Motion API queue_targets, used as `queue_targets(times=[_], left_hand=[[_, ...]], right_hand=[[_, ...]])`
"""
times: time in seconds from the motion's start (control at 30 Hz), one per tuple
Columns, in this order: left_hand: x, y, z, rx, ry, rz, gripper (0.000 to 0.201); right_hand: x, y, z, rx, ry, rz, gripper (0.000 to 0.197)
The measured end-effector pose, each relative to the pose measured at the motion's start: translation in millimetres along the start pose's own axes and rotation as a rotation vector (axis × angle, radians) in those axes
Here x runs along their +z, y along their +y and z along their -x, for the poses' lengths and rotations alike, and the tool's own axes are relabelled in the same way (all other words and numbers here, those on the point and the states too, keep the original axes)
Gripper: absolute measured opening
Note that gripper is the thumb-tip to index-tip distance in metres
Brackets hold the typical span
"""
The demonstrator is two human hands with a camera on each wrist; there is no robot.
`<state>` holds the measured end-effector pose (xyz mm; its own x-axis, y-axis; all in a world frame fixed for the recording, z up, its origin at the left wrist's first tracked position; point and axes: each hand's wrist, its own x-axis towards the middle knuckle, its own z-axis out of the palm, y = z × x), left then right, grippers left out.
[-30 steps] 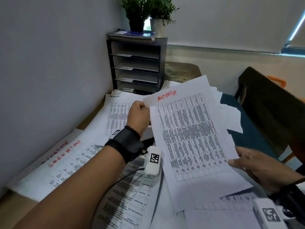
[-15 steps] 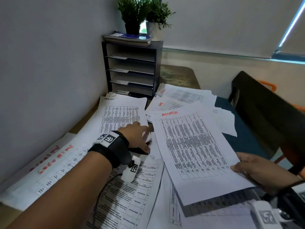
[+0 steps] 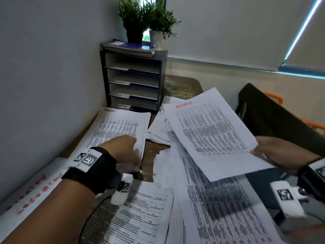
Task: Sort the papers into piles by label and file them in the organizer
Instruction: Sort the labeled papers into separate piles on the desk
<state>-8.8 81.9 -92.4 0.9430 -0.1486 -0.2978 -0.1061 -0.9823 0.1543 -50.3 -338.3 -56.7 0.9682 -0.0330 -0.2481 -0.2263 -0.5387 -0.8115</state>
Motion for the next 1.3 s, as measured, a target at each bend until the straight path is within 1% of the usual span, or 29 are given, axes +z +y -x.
queue_targets(times=[0.03, 0.07, 0.1, 0.13, 0.17, 0.2, 0.23, 0.27, 0.3, 0.33, 0.43, 0.47, 0.5, 0.57, 0.6, 0.63, 0.67, 0.7, 0.73, 0.77, 0.8, 0.9, 0.93, 1.0, 1.03, 1.1, 1.17, 1.23, 1.3], left_hand=[[-8, 10, 3, 0.065, -0.012, 0.196, 0.062], [-14, 19, -1, 0.125, -0.027, 0.410, 0.052], [-20, 30, -2, 0.180, -0.038, 0.631, 0.037], [-23, 39, -11, 0.209, -0.035, 0.823, 0.035], [-24, 46, -21, 0.205, -0.025, 1.017, 0.044], [-23, 52, -36, 0.155, -0.027, 1.192, 0.050], [-23, 58, -47, 0.130, -0.038, 1.379, 0.047], [-22, 61, -61, 0.121, -0.037, 1.501, 0.041], [-21, 65, -72, 0.119, -0.045, 1.583, 0.035], [-20, 69, -81, 0.119, -0.039, 1.609, 0.031], [-11, 82, -106, 0.098, 0.008, 1.712, 0.014], [-9, 87, -110, 0.058, 0.043, 1.749, 0.008], [-5, 90, -118, 0.022, 0.076, 1.790, 0.013], [0, 95, -124, -0.035, 0.138, 1.839, 0.028], [4, 98, -129, -0.043, 0.165, 1.856, 0.039], [4, 101, -128, -0.008, 0.179, 1.889, 0.010], [7, 102, -130, 0.004, 0.189, 1.911, 0.021], [6, 105, -124, 0.002, 0.194, 1.922, 0.015], [9, 105, -129, 0.018, 0.193, 1.945, 0.016], [8, 105, -132, 0.006, 0.203, 1.935, 0.016], [11, 103, -138, 0.043, 0.208, 1.928, 0.016], [11, 101, -144, 0.104, 0.176, 1.856, 0.017], [12, 100, -146, 0.110, 0.158, 1.830, 0.016], [19, 98, -150, 0.104, 0.143, 1.809, 0.010], [21, 97, -151, 0.086, 0.134, 1.811, 0.006], [24, 95, -154, 0.046, 0.125, 1.837, 0.001], [27, 93, -159, 0.031, 0.117, 1.849, 0.005], [29, 92, -163, 0.048, 0.115, 1.837, 0.013], [32, 91, -167, 0.056, 0.116, 1.846, 0.021]], right_hand=[[-3, -8, -14, -0.019, -0.012, 0.051, 0.025], [-5, -15, -28, -0.030, -0.026, 0.103, 0.023], [-5, -24, -41, -0.040, -0.034, 0.148, 0.021], [-4, -31, -53, -0.059, -0.060, 0.178, 0.020], [-3, -35, -67, -0.069, -0.085, 0.197, 0.018], [-4, -37, -80, -0.071, -0.114, 0.205, 0.018], [-6, -34, -96, -0.056, -0.131, 0.202, 0.029], [-9, -32, -109, -0.033, -0.156, 0.189, 0.039], [-12, -29, -121, -0.021, -0.144, 0.199, 0.041], [-15, -29, -131, -0.019, -0.099, 0.233, 0.035], [-23, -38, -152, -0.047, 0.114, 0.264, 0.005], [-24, -42, -158, -0.072, 0.182, 0.199, 0.006], [-25, -43, -165, -0.079, 0.228, 0.047, 0.006], [-19, -43, -176, -0.033, 0.262, -0.431, 0.005], [-14, -40, -182, -0.020, 0.259, -0.624, 0.013], [-7, -38, -187, -0.007, 0.244, -0.746, 0.023], [2, -36, -193, 0.003, 0.213, -0.813, 0.033], [14, -34, -200, 0.016, 0.163, -0.815, 0.037], [23, -29, -208, 0.031, 0.113, -0.776, 0.037], [31, -27, -213, 0.055, 0.065, -0.680, 0.036], [35, -25, -220, 0.082, 0.069, -0.569, 0.038], [29, -26, -240, 0.148, 0.215, -0.264, 0.045], [22, -30, -246, 0.158, 0.259, -0.100, 0.043], [10, -44, -250, 0.216, 0.278, 0.352, 0.030], [5, -50, -253, 0.273, 0.280, 0.502, 0.024], [-8, -49, -271, 0.292, 0.274, 0.740, 0.012], [-16, -46, -291, 0.331, 0.258, 0.861, 0.013], [-17, -47, -301, 0.267, 0.271, 0.887, 0.007], [-22, -45, -322, 0.206, 0.229, 0.972, 0.003]])
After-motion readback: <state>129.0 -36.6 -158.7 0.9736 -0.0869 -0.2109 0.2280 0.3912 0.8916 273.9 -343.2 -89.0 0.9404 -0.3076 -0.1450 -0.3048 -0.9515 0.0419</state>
